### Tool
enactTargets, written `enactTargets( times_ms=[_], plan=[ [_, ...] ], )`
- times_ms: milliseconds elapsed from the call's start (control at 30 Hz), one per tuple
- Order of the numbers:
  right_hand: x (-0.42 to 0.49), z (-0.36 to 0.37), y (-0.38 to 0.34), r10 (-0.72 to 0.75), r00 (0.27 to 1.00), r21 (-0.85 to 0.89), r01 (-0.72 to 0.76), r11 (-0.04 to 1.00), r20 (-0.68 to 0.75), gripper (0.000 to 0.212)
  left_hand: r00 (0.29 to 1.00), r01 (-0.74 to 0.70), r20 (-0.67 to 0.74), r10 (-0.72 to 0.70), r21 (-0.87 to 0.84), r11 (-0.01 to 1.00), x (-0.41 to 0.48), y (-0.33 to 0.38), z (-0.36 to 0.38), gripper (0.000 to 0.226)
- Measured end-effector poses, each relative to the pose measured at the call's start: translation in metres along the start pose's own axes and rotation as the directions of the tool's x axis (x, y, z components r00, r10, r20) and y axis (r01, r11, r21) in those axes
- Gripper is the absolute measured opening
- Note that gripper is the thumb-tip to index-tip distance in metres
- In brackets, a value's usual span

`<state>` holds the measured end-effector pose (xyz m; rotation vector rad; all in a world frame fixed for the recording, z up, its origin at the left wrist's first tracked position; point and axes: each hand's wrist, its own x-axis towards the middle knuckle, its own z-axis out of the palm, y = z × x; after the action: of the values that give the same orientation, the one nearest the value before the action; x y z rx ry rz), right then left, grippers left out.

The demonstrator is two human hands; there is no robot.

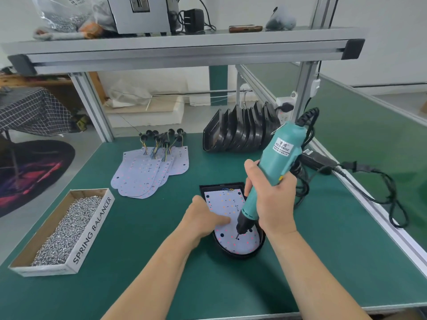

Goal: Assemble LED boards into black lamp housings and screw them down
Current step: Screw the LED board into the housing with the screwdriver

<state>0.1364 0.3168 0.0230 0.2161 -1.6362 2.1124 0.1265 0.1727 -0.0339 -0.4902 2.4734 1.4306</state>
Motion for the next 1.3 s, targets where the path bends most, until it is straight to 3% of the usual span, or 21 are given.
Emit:
enactTargets(
  times_ms=[700,1300],
  plan=[
    [0.0000,-0.0013,0.0048,-0.073,0.997,-0.080,0.075,0.994,0.025,0.041,0.999,0.007,0.051,-0.006,-0.016,1.000,0.0046,0.0005,-0.0023,0.062],
    [-0.0057,0.0028,0.0070,-0.006,1.000,-0.061,0.007,0.998,0.015,0.042,0.999,0.008,0.046,-0.008,-0.011,1.000,0.0030,-0.0002,-0.0023,0.063]
  ],
)
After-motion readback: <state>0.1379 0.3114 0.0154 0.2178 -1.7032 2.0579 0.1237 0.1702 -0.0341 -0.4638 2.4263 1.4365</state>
